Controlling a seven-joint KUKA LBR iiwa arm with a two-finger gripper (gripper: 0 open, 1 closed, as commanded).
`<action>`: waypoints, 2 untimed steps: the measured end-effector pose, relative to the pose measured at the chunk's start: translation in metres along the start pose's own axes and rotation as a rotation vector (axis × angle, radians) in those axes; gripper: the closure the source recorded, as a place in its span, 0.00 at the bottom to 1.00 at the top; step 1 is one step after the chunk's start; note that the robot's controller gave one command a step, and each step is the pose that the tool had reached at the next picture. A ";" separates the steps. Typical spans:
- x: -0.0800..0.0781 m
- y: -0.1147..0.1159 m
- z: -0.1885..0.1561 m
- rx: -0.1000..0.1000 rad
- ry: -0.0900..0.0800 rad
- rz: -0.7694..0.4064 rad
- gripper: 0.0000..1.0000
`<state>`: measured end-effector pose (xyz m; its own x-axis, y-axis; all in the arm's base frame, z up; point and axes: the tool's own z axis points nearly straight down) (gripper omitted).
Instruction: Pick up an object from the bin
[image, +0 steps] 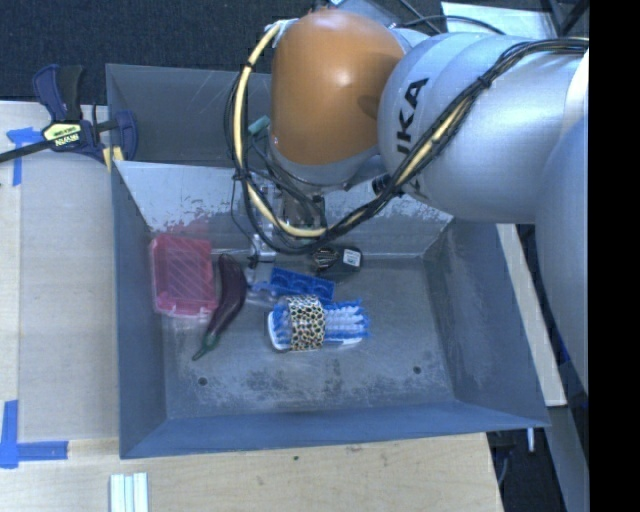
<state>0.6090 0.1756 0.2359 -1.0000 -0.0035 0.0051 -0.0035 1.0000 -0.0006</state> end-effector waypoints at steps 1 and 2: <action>-0.001 -0.001 -0.006 -0.002 -0.009 0.004 0.00; -0.016 -0.059 0.119 -0.001 -0.008 -0.139 0.00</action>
Offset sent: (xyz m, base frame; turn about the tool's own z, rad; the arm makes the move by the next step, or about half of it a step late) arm 0.0188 -0.0794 -0.1659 -0.1868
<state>0.6248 0.1168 0.1169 -0.9899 -0.1417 -0.0031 -0.1417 0.9899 0.0005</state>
